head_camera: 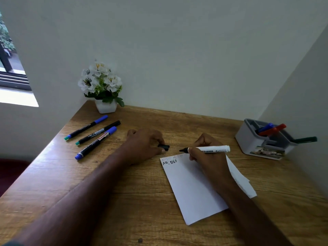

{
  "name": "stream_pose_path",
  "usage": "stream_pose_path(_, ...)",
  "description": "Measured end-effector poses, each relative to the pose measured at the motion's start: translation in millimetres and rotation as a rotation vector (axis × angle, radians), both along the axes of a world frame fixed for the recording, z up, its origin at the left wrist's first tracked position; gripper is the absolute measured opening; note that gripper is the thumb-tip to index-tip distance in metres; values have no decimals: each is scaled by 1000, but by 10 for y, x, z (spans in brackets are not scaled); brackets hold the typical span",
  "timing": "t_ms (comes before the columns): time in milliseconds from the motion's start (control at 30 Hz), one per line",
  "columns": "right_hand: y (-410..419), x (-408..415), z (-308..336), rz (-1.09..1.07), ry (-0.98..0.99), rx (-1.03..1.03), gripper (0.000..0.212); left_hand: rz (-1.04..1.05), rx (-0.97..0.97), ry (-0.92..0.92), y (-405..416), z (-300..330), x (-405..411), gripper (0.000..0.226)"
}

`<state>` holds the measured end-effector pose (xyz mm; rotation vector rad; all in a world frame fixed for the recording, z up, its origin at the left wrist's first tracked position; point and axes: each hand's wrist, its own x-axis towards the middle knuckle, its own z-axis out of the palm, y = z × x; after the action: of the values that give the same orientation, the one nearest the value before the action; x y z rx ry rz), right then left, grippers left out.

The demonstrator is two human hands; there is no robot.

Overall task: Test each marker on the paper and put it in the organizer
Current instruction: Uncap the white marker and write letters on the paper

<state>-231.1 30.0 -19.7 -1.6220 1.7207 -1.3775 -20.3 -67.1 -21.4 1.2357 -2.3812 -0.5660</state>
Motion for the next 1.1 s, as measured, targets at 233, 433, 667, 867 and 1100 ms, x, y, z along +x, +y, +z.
stream_pose_path(233,26,-69,77,171,-281,-158,28,-20,142,407,169,140,-37,22)
stream_pose_path(433,21,-46,70,198,-355,-167,30,-75,203,433,256,227,-37,24)
stream_pose_path(667,23,-32,61,203,-326,-148,19,-135,209,395,252,230,-52,23)
stream_pose_path(867,34,-22,65,252,-334,-147,21,-206,220,355,259,257,-64,23)
stream_pose_path(1100,24,-73,42,313,-381,-78,18,-227,238,356,245,230,-55,16)
